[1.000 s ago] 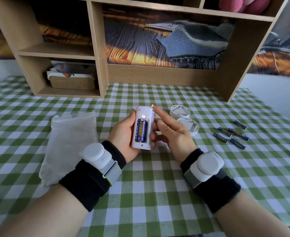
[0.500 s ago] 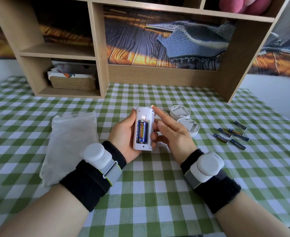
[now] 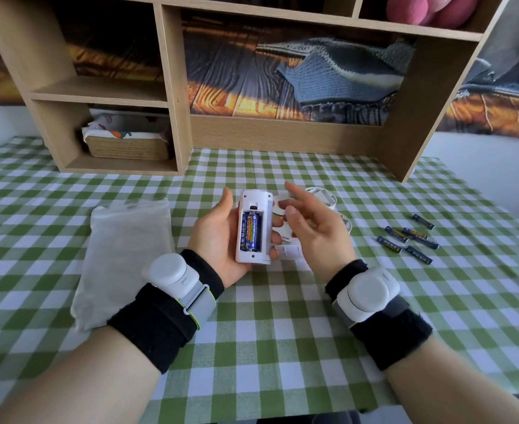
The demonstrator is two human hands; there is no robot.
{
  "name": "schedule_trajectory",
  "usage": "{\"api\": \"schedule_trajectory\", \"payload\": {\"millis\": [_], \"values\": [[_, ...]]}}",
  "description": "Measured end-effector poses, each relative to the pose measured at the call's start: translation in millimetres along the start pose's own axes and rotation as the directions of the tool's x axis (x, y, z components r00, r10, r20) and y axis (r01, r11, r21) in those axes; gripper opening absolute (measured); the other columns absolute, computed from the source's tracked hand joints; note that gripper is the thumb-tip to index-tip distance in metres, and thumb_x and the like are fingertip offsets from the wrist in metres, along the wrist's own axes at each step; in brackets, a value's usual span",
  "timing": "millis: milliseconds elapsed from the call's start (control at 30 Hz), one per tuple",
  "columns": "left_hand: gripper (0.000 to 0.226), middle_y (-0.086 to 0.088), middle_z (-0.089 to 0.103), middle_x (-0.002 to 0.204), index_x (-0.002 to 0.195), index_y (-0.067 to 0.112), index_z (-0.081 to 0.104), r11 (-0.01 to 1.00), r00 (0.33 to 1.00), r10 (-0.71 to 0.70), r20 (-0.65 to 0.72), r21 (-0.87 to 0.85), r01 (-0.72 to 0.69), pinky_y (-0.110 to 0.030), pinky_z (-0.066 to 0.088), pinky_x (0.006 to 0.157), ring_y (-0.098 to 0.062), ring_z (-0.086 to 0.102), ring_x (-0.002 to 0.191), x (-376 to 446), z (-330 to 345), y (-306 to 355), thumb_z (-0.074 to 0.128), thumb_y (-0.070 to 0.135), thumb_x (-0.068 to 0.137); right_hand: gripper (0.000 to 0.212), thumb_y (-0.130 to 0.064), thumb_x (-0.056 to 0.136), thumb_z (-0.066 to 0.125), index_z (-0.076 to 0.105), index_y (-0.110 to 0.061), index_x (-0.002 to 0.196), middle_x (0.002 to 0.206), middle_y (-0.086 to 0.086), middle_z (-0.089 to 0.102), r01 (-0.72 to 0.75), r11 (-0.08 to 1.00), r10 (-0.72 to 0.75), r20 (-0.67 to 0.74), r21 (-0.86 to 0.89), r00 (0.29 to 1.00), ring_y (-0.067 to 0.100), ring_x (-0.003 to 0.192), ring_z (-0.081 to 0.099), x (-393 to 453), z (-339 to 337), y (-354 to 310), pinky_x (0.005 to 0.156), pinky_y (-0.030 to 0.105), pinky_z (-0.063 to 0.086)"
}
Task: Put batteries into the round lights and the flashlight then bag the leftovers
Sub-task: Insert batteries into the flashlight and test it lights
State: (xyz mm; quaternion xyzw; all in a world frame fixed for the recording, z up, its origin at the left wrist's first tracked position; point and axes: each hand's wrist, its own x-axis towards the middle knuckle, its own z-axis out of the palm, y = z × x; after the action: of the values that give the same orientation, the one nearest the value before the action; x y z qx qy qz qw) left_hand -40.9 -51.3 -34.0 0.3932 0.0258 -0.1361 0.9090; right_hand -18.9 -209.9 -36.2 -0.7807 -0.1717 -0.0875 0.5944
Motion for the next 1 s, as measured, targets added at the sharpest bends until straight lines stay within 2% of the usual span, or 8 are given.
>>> {"api": "schedule_trajectory", "payload": {"millis": [67,167,333,500,633,733,833,1000], "values": [[0.067,-0.024,0.068,0.095,0.12,0.001,0.063,1.0,1.0,0.008,-0.003,-0.018,-0.008,-0.039,0.055,0.058,-0.034,0.065,0.067,-0.6,0.6,0.8,0.031,0.056,0.099,0.034,-0.019,0.097,0.055,0.059,-0.031,0.129,0.103,-0.014,0.067,0.083,0.913,-0.108,-0.04,-0.399,0.993,0.003,0.094,0.06,5.5,-14.5,0.9,0.084,0.023,0.05],[0.057,-0.026,0.069,0.099,0.112,0.0,0.066,0.999,0.999,0.022,-0.024,-0.045,-0.023,-0.043,0.058,0.067,-0.038,0.069,0.076,-1.8,-0.2,-0.1,0.031,0.044,0.101,0.028,-0.024,0.096,0.058,0.064,-0.025,0.123,0.108,-0.009,0.067,0.117,0.725,-0.057,0.111,-0.678,0.992,0.014,0.103,0.057,5.8,-33.5,0.4,0.087,0.027,0.046],[0.052,-0.024,0.069,0.095,0.111,0.0,0.065,0.996,0.995,0.052,-0.091,-0.071,-0.058,-0.045,0.06,0.065,-0.037,0.071,0.079,0.3,-4.4,0.3,0.03,0.037,0.104,0.035,-0.035,0.097,0.056,0.059,-0.028,0.131,0.127,0.002,0.058,0.169,0.559,0.117,0.279,-0.811,0.953,0.018,0.119,0.048,-10.3,-37.6,-4.8,0.092,0.028,0.04],[0.049,-0.021,0.068,0.09,0.11,0.001,0.066,0.996,0.99,0.064,-0.124,-0.058,-0.071,-0.047,0.061,0.068,-0.036,0.071,0.079,0.5,-4.6,0.4,0.031,0.036,0.104,0.024,-0.034,0.099,0.051,0.065,-0.027,0.117,0.114,0.004,0.06,0.21,0.479,0.155,0.318,-0.852,0.935,0.019,0.108,0.048,-15.0,-33.4,-7.9,0.088,0.032,0.046],[0.048,-0.021,0.068,0.09,0.11,0.001,0.065,0.996,0.988,0.065,-0.138,-0.046,-0.072,-0.046,0.061,0.067,-0.035,0.071,0.078,0.7,-4.8,0.3,0.032,0.036,0.104,0.028,-0.033,0.098,0.054,0.063,-0.028,0.124,0.119,0.0,0.061,0.238,0.499,0.149,0.353,-0.833,0.924,0.019,0.111,0.047,-12.0,-35.2,0.3,0.09,0.031,0.044],[0.047,-0.021,0.067,0.091,0.111,0.001,0.065,0.996,0.987,0.063,-0.146,-0.047,-0.071,-0.047,0.061,0.068,-0.035,0.071,0.078,0.8,-5.0,0.9,0.034,0.036,0.104,0.031,-0.028,0.096,0.059,0.061,-0.027,0.126,0.113,-0.002,0.058,0.208,0.592,0.109,0.332,-0.779,0.937,0.013,0.099,0.05,-11.2,-38.4,7.6,0.084,0.024,0.042],[0.046,-0.021,0.068,0.094,0.116,0.001,0.064,0.996,0.985,0.069,-0.156,-0.043,-0.077,-0.049,0.06,0.072,-0.036,0.071,0.08,1.2,-5.3,1.3,0.038,0.036,0.103,0.016,-0.019,0.093,0.064,0.07,-0.024,0.107,0.099,-0.008,0.057,0.141,0.728,0.013,0.219,-0.671,0.976,0.007,0.085,0.051,-8.2,-39.7,9.6,0.072,0.013,0.036],[0.045,-0.021,0.068,0.101,0.121,0.002,0.064,0.997,0.983,0.077,-0.166,-0.013,-0.08,-0.053,0.051,0.091,-0.037,0.068,0.087,4.6,-8.2,-0.6,0.041,0.036,0.102,0.016,-0.017,0.087,0.071,0.073,-0.033,0.089,0.105,-0.013,0.052,0.091,0.88,-0.094,0.018,-0.465,0.995,-0.004,0.087,0.053,1.4,-36.5,-5.5,0.072,0.008,0.042]]}}
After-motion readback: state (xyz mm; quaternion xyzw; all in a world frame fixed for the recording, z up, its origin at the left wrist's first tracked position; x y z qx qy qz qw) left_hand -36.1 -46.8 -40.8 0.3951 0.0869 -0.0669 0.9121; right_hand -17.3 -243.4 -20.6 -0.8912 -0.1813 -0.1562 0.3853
